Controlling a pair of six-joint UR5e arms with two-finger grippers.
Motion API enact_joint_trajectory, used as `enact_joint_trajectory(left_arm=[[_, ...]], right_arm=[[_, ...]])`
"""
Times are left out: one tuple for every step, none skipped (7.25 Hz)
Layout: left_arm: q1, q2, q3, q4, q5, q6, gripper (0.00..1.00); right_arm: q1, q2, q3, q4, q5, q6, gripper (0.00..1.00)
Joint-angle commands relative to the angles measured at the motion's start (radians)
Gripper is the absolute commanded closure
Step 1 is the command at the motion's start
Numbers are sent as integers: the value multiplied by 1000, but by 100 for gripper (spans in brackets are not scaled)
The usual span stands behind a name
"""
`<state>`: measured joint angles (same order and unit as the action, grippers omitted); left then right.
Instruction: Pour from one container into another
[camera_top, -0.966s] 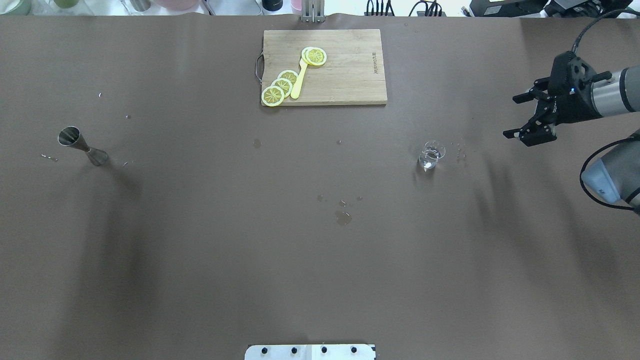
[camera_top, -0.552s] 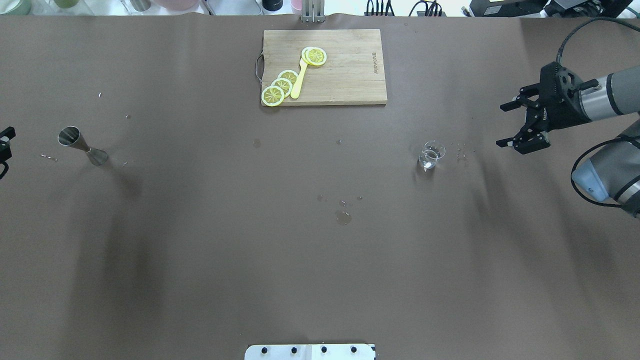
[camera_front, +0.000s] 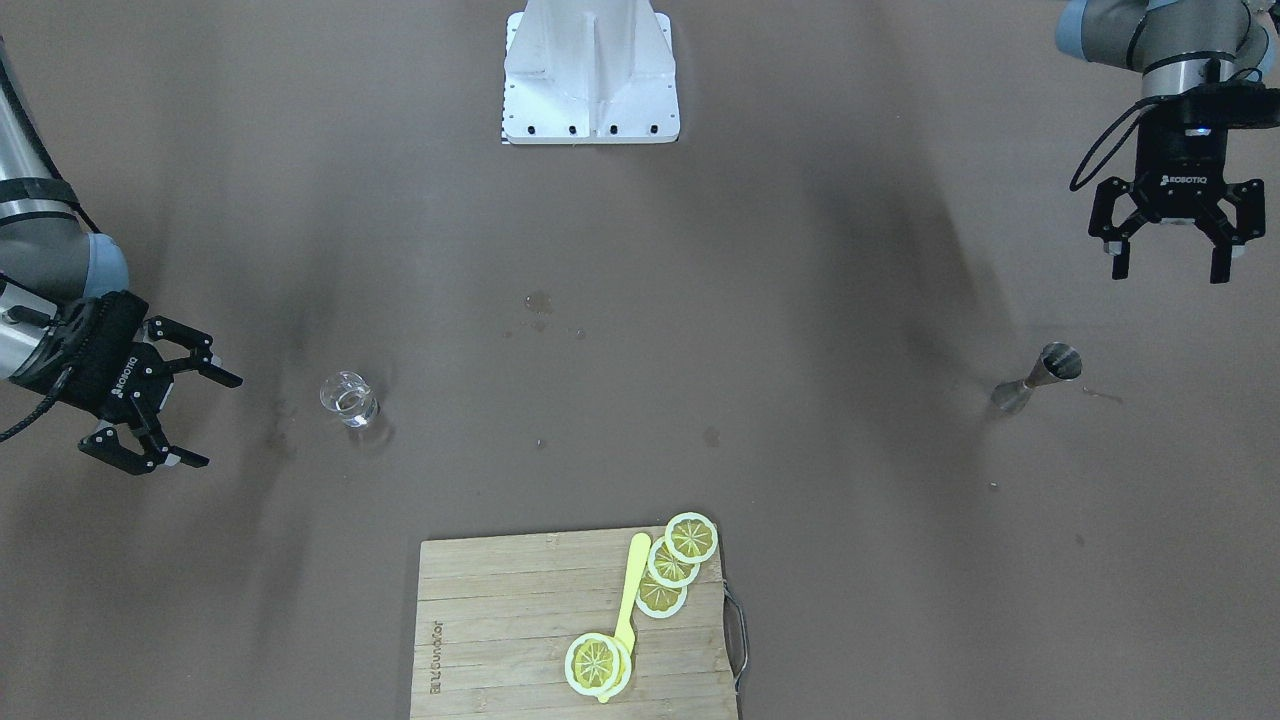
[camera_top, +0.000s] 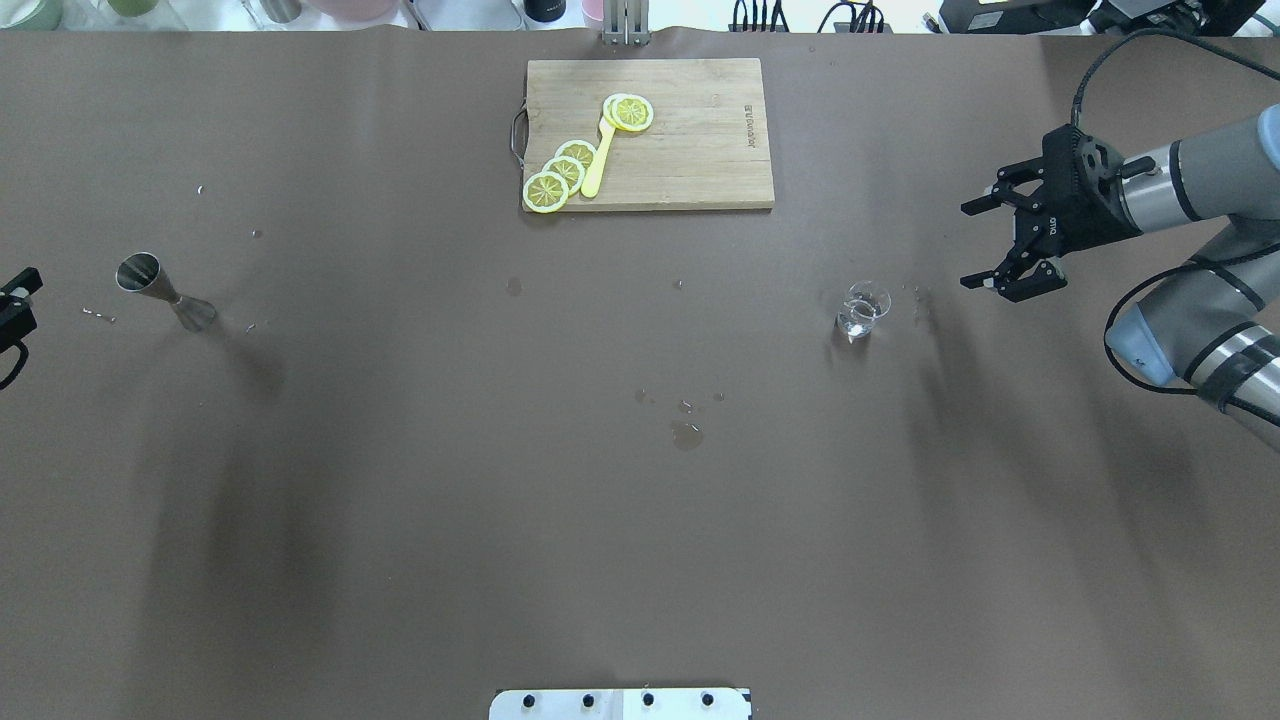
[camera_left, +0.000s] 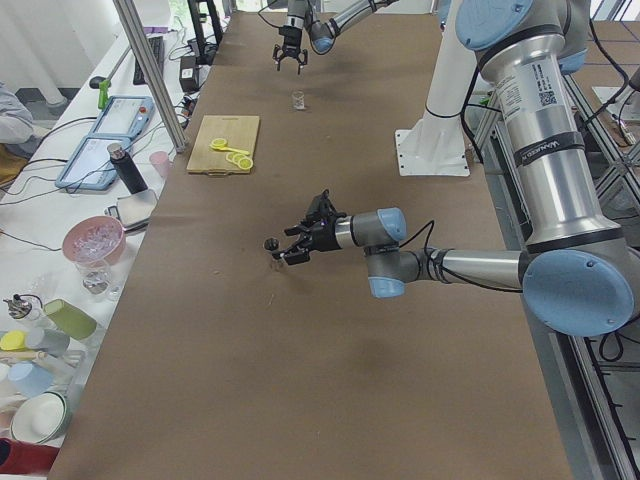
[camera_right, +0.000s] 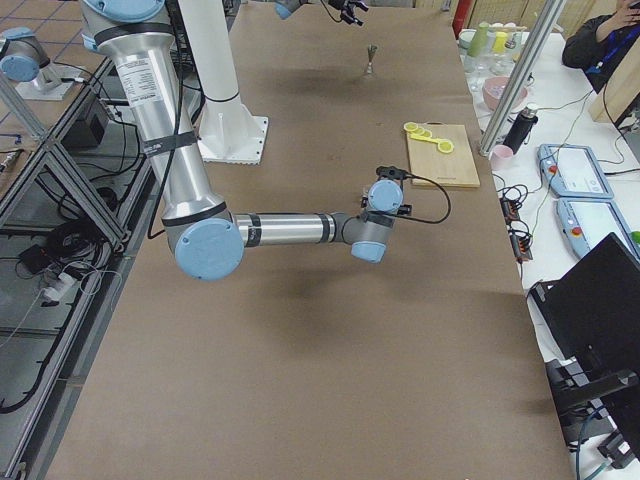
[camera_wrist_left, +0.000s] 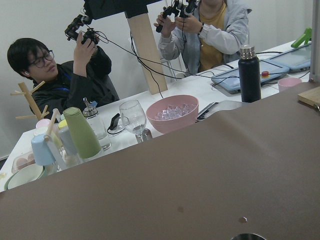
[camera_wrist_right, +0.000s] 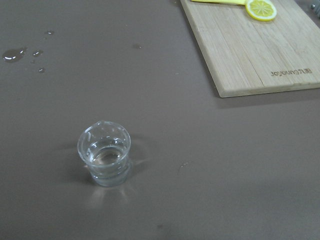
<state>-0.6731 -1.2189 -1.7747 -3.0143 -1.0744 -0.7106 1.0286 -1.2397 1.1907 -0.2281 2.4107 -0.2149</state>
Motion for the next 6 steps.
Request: enact_joint_trajectory(left_arm=[[64, -10, -2, 53, 5, -39, 1], [66, -8, -8, 34, 4, -52, 1], [64, -10, -12, 8, 11, -112, 1], [70, -11, -12, -50, 13, -137, 1], [69, -11, -5, -99, 25, -138, 1], [92, -10, 20, -147, 154, -144, 1]], right_arm=[[-27, 26, -42, 36, -4, -64, 0], [-60, 49, -49, 36, -2, -61, 0], [-88, 63, -55, 36, 5, -58, 0], [-108, 63, -57, 36, 10, -55, 0], [-110, 60, -62, 38, 22, -55, 0], [-111, 62, -72, 38, 37, -55, 0]])
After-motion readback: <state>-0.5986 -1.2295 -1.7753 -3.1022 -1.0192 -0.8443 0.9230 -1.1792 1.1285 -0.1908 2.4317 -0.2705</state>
